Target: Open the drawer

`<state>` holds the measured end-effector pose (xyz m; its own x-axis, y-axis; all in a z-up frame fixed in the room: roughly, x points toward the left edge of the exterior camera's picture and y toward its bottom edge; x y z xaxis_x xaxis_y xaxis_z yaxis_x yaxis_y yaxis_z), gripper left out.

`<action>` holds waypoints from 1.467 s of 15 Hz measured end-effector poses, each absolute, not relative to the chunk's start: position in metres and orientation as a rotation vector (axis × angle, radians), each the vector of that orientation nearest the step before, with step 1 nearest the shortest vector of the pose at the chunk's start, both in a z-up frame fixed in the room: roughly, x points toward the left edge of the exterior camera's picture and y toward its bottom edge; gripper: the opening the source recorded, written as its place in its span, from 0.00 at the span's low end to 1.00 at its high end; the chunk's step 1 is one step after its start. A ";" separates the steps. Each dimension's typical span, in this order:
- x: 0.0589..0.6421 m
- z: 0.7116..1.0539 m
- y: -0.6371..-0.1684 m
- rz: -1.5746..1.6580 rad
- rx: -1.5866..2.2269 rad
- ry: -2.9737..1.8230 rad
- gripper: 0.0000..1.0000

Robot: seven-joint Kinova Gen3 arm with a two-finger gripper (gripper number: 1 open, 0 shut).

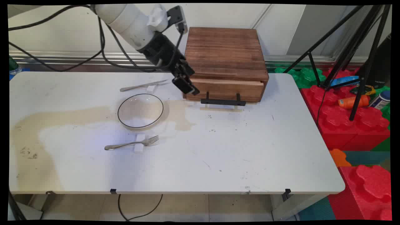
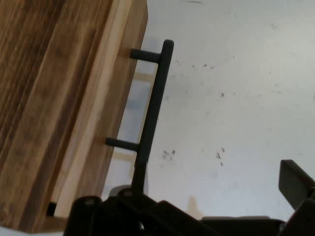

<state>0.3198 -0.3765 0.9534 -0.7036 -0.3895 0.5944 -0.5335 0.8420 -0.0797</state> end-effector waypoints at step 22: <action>0.228 0.892 -0.446 0.280 0.581 -2.551 1.00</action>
<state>0.2279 -0.4464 0.8917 -0.7813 -0.3489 0.5175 -0.4528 0.8875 -0.0854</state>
